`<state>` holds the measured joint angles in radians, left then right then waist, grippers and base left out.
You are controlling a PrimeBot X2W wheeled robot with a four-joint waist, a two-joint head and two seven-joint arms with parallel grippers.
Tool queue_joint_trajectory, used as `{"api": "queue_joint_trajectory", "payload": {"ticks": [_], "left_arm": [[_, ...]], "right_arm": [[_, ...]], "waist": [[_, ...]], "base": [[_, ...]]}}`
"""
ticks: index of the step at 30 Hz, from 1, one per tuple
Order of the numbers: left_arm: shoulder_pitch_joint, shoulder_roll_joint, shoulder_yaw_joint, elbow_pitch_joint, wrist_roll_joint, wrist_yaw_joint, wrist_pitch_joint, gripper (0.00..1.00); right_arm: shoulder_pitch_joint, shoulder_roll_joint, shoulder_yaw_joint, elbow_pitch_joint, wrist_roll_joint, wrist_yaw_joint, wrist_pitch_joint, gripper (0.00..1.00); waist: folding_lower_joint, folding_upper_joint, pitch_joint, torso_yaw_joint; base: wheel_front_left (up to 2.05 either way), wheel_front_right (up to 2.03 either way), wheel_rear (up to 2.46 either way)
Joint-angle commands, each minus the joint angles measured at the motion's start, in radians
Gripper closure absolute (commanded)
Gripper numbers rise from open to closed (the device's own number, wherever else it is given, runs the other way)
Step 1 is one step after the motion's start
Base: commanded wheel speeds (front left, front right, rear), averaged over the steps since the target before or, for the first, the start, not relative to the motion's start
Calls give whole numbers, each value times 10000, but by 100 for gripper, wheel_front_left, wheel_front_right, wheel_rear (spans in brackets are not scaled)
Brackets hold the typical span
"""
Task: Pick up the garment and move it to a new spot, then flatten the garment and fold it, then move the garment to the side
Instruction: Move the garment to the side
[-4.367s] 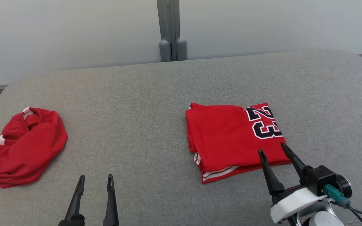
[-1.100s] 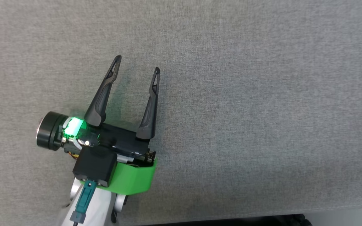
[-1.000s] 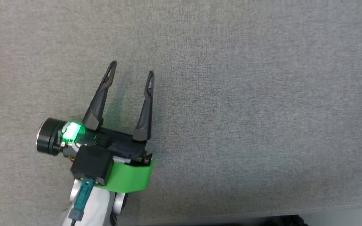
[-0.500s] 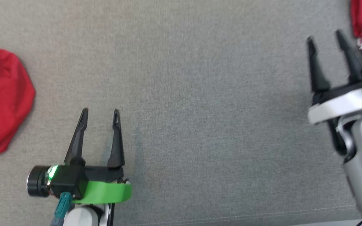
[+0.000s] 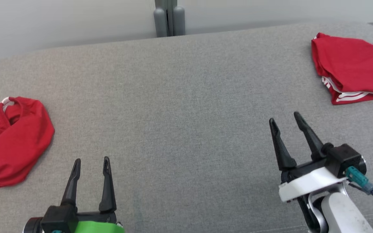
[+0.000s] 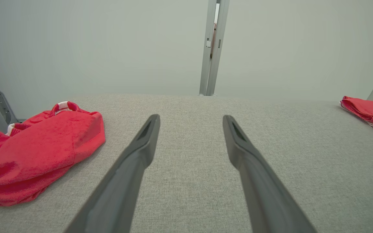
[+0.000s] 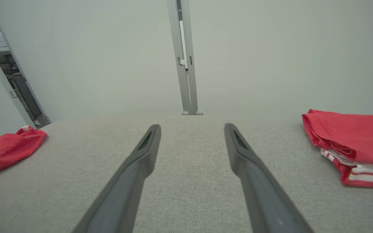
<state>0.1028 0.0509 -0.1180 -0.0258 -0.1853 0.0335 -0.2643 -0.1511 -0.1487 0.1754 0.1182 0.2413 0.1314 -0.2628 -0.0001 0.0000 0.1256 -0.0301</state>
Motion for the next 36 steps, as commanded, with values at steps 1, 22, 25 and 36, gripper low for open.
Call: {"api": "queue_joint_trajectory", "payload": {"ticks": [1,22,25,36], "left_arm": [[270,2,94,24,-86,-48,4,0],[905,1,15,60,236,31,4,0],[907,1,3,97,285,45,4,0],[905,0,40,186,323,-5,2,0]], "right_arm": [[321,34,26,-22,-17,-13,-24,0],[1373,241,254,554,62,-13,-26,0],[1391,275,218,529,27,-13,-25,0],[1395,236,349,557,51,-13,-26,0]], "waist": [[1,0,-773,-321],[1,0,-1317,-241],[1,0,-1338,-214],[1,0,-1363,-186]], "base": [[0,0,0],[0,0,0],[0,0,0],[0,0,0]]}}
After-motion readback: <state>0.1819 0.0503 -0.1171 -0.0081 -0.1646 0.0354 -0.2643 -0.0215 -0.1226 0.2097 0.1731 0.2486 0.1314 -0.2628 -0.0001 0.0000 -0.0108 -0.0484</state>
